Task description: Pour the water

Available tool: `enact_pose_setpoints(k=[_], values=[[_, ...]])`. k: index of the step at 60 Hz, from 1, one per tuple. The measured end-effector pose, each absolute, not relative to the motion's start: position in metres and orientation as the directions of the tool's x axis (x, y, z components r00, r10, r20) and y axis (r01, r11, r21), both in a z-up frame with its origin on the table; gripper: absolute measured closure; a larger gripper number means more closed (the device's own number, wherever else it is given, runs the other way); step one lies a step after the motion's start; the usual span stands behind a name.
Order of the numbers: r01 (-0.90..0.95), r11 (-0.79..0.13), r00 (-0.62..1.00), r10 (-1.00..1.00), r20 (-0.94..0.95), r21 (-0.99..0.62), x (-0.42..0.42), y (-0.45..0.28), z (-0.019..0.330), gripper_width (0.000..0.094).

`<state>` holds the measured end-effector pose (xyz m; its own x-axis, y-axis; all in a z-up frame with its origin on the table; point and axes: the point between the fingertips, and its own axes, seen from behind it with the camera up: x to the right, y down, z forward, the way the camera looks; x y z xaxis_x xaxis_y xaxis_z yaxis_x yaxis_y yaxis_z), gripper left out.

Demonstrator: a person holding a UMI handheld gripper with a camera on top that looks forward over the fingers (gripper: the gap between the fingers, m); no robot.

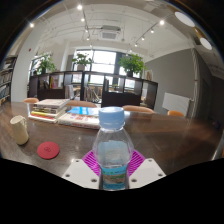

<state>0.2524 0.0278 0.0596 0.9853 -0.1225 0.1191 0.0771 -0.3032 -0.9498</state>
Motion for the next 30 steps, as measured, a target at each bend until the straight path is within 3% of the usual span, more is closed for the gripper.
enact_pose_setpoints(k=[15, 30], values=[[0.461, -0.339, 0.871, -0.005, 0.491, -0.82, 0.181, 0.06, 0.115, 0.0633], [0.885, -0.268, 0.432, 0.17, 0.886, -0.381, 0.073, 0.102, 0.156, 0.0633]])
